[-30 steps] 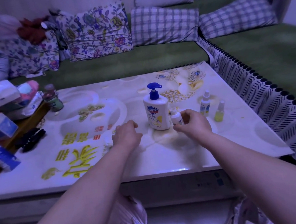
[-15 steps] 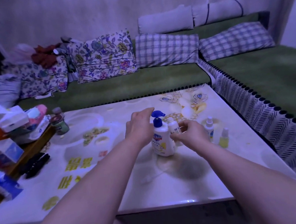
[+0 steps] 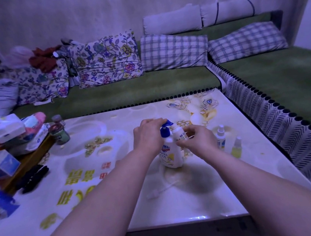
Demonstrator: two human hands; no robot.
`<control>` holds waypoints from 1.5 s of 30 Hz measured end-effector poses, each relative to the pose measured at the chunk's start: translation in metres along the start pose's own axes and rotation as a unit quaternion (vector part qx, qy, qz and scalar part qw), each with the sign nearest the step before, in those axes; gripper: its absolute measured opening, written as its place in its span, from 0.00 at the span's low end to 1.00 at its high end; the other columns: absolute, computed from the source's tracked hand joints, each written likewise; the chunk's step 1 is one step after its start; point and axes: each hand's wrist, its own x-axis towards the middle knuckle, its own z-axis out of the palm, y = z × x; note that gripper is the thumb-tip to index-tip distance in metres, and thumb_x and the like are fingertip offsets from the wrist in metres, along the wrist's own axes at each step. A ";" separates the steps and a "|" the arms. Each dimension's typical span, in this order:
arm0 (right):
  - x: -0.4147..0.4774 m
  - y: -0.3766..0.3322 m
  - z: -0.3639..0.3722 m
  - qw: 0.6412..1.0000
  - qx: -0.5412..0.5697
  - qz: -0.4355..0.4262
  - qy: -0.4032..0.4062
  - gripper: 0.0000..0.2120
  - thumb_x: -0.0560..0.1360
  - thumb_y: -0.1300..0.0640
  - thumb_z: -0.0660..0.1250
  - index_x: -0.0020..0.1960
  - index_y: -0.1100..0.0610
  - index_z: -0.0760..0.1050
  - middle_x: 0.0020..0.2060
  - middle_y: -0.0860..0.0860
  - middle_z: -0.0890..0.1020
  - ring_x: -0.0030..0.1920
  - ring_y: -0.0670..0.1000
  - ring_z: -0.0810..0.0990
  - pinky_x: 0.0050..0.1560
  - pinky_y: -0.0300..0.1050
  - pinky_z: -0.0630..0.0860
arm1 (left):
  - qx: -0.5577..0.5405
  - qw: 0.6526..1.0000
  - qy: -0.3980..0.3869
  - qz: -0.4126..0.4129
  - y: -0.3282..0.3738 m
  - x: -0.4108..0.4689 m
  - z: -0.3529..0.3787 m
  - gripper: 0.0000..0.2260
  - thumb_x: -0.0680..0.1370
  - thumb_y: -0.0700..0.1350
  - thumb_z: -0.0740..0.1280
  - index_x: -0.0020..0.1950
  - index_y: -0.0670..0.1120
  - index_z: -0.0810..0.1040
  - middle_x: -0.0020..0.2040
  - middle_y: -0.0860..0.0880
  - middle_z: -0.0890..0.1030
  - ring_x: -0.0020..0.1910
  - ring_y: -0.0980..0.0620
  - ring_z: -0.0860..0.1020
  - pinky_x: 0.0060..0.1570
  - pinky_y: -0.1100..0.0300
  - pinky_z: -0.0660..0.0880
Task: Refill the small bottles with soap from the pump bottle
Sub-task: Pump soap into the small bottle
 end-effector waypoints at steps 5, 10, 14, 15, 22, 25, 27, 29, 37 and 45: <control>0.002 -0.001 0.003 1.000 0.003 -0.005 0.009 0.16 0.66 0.47 0.74 0.53 0.42 0.79 0.47 0.41 0.83 0.50 0.46 0.82 0.53 0.49 0.77 | 0.012 1.000 0.002 -0.011 0.003 -0.002 -0.002 0.26 0.76 0.35 0.59 0.71 0.56 0.68 0.69 0.48 0.70 0.70 0.49 0.64 0.65 0.56 0.62; 0.002 0.001 0.003 1.000 0.014 -0.005 0.016 0.18 0.67 0.48 0.75 0.56 0.44 0.80 0.48 0.42 0.83 0.52 0.47 0.81 0.57 0.52 0.76 | 0.005 1.000 -0.002 -0.025 0.005 -0.003 -0.003 0.24 0.77 0.37 0.59 0.70 0.56 0.69 0.68 0.47 0.71 0.69 0.47 0.65 0.65 0.57 0.62; 0.003 0.004 0.004 1.000 0.017 0.001 0.011 0.18 0.65 0.48 0.76 0.54 0.43 0.80 0.46 0.42 0.82 0.51 0.46 0.81 0.55 0.51 0.77 | 0.025 0.999 -0.009 -0.029 0.006 -0.002 -0.002 0.23 0.78 0.38 0.59 0.70 0.57 0.69 0.67 0.46 0.72 0.68 0.47 0.66 0.64 0.57 0.62; 0.002 0.005 0.004 1.000 0.015 0.002 0.010 0.17 0.65 0.48 0.76 0.54 0.43 0.80 0.46 0.42 0.82 0.50 0.46 0.81 0.55 0.50 0.77 | 0.030 0.999 -0.015 -0.031 0.007 -0.003 -0.001 0.23 0.78 0.38 0.59 0.70 0.57 0.68 0.67 0.45 0.72 0.68 0.47 0.66 0.64 0.57 0.62; 0.001 0.008 0.005 1.000 0.024 0.011 0.006 0.17 0.66 0.49 0.76 0.55 0.43 0.79 0.46 0.42 0.81 0.52 0.47 0.80 0.54 0.50 0.77 | 0.022 0.999 -0.019 -0.034 0.006 -0.004 0.004 0.25 0.77 0.37 0.58 0.72 0.56 0.67 0.69 0.46 0.70 0.71 0.47 0.62 0.65 0.57 0.60; 0.003 0.009 0.006 0.999 0.034 0.015 0.003 0.18 0.66 0.49 0.76 0.55 0.43 0.79 0.48 0.43 0.83 0.52 0.47 0.81 0.55 0.51 0.77 | -0.003 0.999 -0.015 -0.028 0.001 -0.001 0.012 0.24 0.77 0.38 0.59 0.71 0.56 0.68 0.69 0.47 0.70 0.73 0.50 0.60 0.66 0.55 0.59; 0.004 0.011 0.008 0.999 0.044 0.015 0.004 0.18 0.66 0.49 0.76 0.55 0.43 0.79 0.48 0.43 0.83 0.52 0.48 0.81 0.56 0.53 0.76 | -0.028 0.999 -0.011 -0.026 -0.003 0.002 0.017 0.21 0.78 0.41 0.58 0.70 0.56 0.69 0.68 0.50 0.72 0.73 0.51 0.59 0.65 0.53 0.60; 0.005 0.011 0.010 0.998 0.058 0.014 0.006 0.17 0.66 0.49 0.76 0.54 0.43 0.80 0.46 0.42 0.82 0.51 0.48 0.81 0.58 0.55 0.76 | -0.049 0.998 -0.004 -0.029 -0.005 0.005 0.018 0.18 0.80 0.45 0.56 0.69 0.56 0.70 0.68 0.52 0.73 0.73 0.51 0.60 0.65 0.52 0.60; 0.008 0.014 0.016 0.996 0.086 0.008 0.010 0.19 0.65 0.50 0.76 0.56 0.44 0.80 0.44 0.41 0.83 0.49 0.48 0.82 0.58 0.57 0.75 | -0.061 0.998 0.006 -0.029 -0.005 0.004 0.017 0.15 0.81 0.49 0.53 0.64 0.58 0.73 0.59 0.51 0.77 0.67 0.49 0.67 0.59 0.52 0.65; 0.009 0.016 0.018 0.994 0.111 0.013 0.013 0.18 0.64 0.51 0.77 0.53 0.42 0.80 0.43 0.41 0.82 0.48 0.48 0.82 0.56 0.56 0.77 | -0.053 0.998 0.014 -0.023 -0.004 0.004 0.022 0.14 0.79 0.47 0.55 0.61 0.59 0.73 0.58 0.52 0.78 0.62 0.49 0.71 0.54 0.52 0.66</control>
